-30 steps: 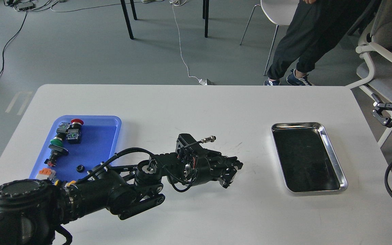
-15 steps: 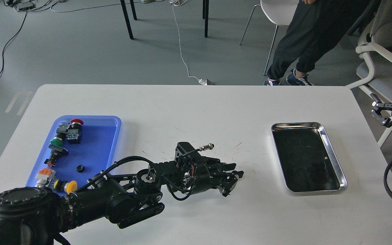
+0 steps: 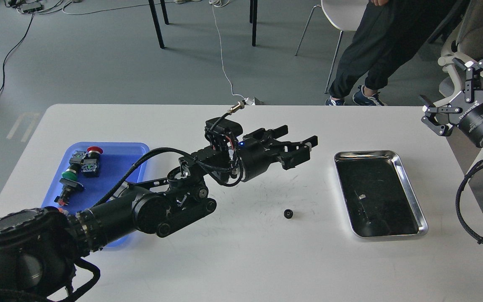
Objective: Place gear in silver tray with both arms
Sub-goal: 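Retract the left arm and move the right gripper toward the gear, then grasp the black gear on the table with the right gripper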
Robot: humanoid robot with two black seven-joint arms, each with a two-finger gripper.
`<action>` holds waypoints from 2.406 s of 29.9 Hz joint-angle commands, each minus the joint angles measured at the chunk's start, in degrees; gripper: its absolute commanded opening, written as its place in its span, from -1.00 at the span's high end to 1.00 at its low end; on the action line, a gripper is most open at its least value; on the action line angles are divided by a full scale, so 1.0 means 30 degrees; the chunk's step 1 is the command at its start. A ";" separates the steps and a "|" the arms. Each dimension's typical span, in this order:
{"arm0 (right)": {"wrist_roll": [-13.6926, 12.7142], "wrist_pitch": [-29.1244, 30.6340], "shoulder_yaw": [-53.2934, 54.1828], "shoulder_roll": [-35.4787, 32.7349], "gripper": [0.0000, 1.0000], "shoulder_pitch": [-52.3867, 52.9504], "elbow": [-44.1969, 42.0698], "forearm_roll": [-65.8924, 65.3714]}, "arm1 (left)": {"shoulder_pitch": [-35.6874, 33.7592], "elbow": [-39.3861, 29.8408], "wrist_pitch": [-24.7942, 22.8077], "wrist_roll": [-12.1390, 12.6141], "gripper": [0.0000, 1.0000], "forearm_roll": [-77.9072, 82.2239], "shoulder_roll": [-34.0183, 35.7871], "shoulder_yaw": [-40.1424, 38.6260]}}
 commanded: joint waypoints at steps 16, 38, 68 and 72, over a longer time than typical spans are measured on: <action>-0.1368 -0.0866 -1.1998 -0.2126 -0.97 0.8814 0.6957 -1.1316 | 0.2156 -0.1414 -0.1701 0.0202 -0.95 -1.7329 0.8818 -0.6210; -0.2071 -0.0544 -2.6777 0.6045 -0.91 1.7234 0.5262 -1.5655 | 0.2917 -0.1414 -0.3022 -0.0531 -0.95 -1.8977 1.0550 -0.6210; -0.2041 0.1185 -2.8917 0.9855 -0.38 1.7204 0.2330 -1.5156 | 0.2917 -0.2587 -0.2261 -0.0560 -0.95 -1.8918 1.1224 -0.6298; -0.2041 0.1360 -2.8917 1.0178 -0.17 1.7204 0.1862 -1.5156 | 0.2917 -0.2587 -0.2261 -0.0560 -0.95 -1.8918 1.1282 -0.6298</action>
